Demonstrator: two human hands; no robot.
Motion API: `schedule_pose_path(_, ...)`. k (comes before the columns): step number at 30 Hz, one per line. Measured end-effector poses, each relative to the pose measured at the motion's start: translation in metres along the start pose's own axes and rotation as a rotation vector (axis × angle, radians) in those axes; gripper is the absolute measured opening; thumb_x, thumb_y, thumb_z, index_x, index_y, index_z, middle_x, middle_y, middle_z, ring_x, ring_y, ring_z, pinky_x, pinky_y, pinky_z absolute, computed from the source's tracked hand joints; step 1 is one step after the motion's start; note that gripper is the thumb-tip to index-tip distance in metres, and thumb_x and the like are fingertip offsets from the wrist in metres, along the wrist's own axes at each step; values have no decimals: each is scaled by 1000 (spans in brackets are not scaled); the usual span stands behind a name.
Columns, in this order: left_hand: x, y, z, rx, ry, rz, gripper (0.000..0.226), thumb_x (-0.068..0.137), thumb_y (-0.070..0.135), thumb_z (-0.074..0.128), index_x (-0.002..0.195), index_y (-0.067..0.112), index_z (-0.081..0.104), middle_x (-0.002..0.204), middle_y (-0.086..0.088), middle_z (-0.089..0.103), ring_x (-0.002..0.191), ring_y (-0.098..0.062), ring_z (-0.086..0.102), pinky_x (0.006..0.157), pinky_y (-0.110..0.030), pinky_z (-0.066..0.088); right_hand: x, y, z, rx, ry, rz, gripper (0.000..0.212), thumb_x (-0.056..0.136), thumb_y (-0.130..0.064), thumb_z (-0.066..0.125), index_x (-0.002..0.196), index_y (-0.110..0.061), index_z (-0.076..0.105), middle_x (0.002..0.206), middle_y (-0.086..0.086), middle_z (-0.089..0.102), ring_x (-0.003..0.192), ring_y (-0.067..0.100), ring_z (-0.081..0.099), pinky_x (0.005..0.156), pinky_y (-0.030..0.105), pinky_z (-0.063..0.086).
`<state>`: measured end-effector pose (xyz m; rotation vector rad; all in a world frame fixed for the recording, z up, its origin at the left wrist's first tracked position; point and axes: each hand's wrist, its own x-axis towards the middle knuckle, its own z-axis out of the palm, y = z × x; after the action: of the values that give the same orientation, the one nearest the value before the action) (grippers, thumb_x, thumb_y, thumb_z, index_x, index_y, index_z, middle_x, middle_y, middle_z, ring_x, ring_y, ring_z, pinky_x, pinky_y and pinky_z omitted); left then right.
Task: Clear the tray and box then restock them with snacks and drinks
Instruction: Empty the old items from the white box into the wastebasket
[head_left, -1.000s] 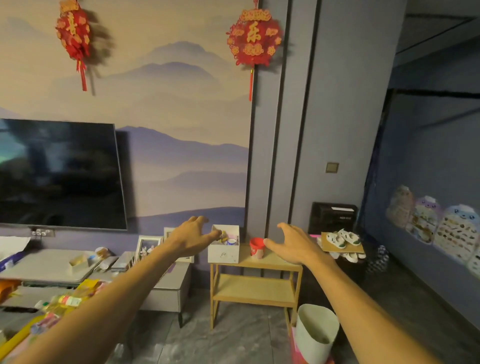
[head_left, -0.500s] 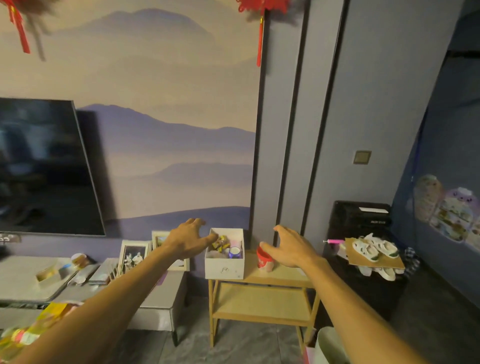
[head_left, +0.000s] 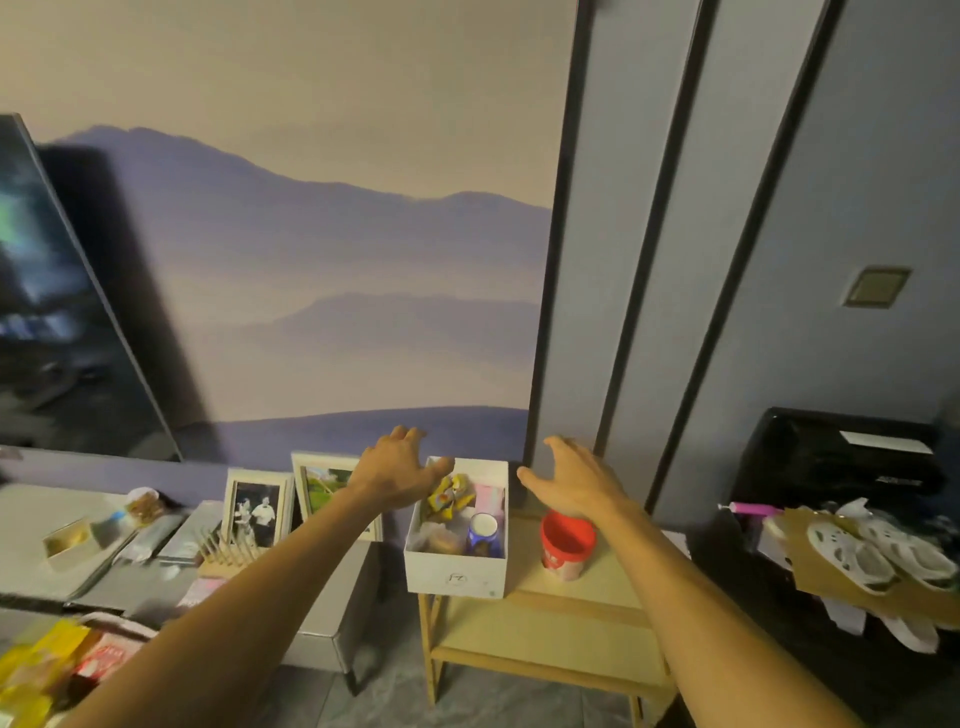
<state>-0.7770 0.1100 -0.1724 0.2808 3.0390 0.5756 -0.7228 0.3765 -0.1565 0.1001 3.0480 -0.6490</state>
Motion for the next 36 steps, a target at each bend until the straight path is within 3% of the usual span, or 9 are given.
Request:
schedule_pose_path(8, 147, -58, 69, -30, -131, -2, 94, 89, 79, 52, 160, 20, 33, 163, -9, 40, 142, -33, 49, 113, -52, 45, 153, 11, 80, 64, -91, 116, 79, 97, -67, 60, 159, -21, 41, 159, 7, 51, 139, 33, 55, 107, 45, 50)
schedule_pose_path(13, 224, -92, 128, -110, -230, -63, 98, 90, 74, 57, 163, 19, 25, 164, -11, 37, 144, -35, 46, 115, -48, 43, 231, 26, 153, 105, -159, 211, 74, 99, -60, 63, 155, -15, 44, 157, 11, 52, 140, 33, 53, 109, 41, 46)
schedule_pose_path(18, 277, -114, 217, -227, -344, -156, 89, 82, 78, 59, 149, 22, 41, 143, -13, 54, 126, -36, 59, 102, -48, 51, 293, 56, 244, 146, -265, 269, 82, 100, -63, 56, 162, -14, 34, 161, 13, 48, 143, 34, 50, 115, 43, 43)
schedule_pose_path(21, 296, -119, 265, -288, -362, -198, 84, 81, 72, 65, 145, 21, 45, 143, -11, 55, 122, -36, 62, 100, -45, 52, 321, 66, 297, 216, -231, 308, 75, 96, -60, 61, 152, -13, 46, 148, 11, 58, 131, 32, 58, 106, 40, 49)
schedule_pose_path(24, 311, -130, 308, -303, -348, -206, 83, 85, 62, 68, 151, 20, 40, 149, -10, 50, 131, -35, 56, 109, -47, 48, 340, 77, 350, 287, -178, 368, 63, 92, -55, 68, 138, -13, 57, 135, 9, 65, 123, 30, 63, 103, 42, 53)
schedule_pose_path(29, 323, -140, 343, -157, -326, -171, 86, 89, 56, 74, 156, 24, 32, 157, -10, 37, 137, -35, 51, 113, -48, 47, 346, 95, 415, 342, -113, 436, 78, 98, -49, 72, 160, -13, 40, 161, 9, 49, 147, 30, 47, 119, 44, 45)
schedule_pose_path(32, 328, -138, 356, -115, -317, -185, 88, 91, 60, 71, 160, 29, 25, 159, -12, 29, 137, -35, 53, 109, -47, 50, 349, 104, 443, 209, -48, 416, 82, 97, -46, 75, 163, -17, 34, 166, 7, 41, 154, 27, 39, 121, 44, 42)
schedule_pose_path(36, 326, -142, 364, -75, -306, -174, 86, 98, 58, 62, 165, 28, 18, 161, -16, 31, 145, -37, 44, 114, -51, 47, 357, 98, 440, 121, 6, 387, 58, 93, -23, 75, 146, -22, 52, 146, 6, 54, 134, 26, 54, 111, 42, 51)
